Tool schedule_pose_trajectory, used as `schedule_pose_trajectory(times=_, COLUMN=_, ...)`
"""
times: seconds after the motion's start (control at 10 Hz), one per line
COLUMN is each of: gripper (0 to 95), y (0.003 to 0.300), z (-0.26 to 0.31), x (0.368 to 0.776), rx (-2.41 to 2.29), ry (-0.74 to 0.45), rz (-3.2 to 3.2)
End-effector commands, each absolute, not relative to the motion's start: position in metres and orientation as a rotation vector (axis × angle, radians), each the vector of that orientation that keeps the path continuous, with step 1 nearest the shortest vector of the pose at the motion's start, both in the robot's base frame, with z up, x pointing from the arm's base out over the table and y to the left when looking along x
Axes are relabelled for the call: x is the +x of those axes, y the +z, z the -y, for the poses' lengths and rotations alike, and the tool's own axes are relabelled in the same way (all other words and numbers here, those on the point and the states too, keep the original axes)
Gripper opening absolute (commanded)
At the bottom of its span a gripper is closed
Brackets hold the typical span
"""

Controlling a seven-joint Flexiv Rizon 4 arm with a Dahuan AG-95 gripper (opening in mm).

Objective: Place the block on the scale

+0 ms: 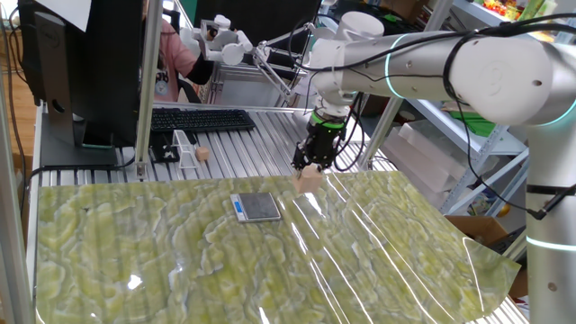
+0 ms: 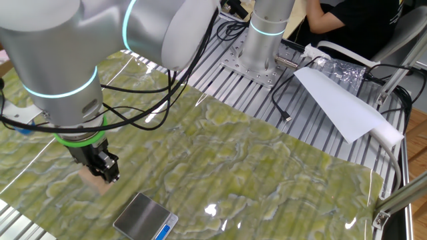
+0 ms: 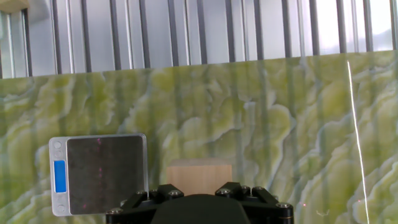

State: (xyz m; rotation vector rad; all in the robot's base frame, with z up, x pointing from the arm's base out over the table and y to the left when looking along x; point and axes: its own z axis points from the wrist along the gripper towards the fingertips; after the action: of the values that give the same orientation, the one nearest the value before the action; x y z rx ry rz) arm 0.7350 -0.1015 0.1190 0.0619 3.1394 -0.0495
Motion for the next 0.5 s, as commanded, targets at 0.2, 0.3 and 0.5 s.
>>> schedule_pose_trajectory(times=0.2, gripper=0.0, y=0.12, z=0.1018, x=0.7329, rx=0.047, ry=-0.037, rz=-3.136)
schedule_pose_trajectory(times=0.3, gripper=0.0, y=0.12, z=0.1018, x=0.7329, rx=0.058, ry=-0.039, rz=-3.132)
schedule_pose_trajectory(times=0.5, gripper=0.0, y=0.12, z=0.1018, x=0.7329, rx=0.002, ry=-0.045, rz=-3.141)
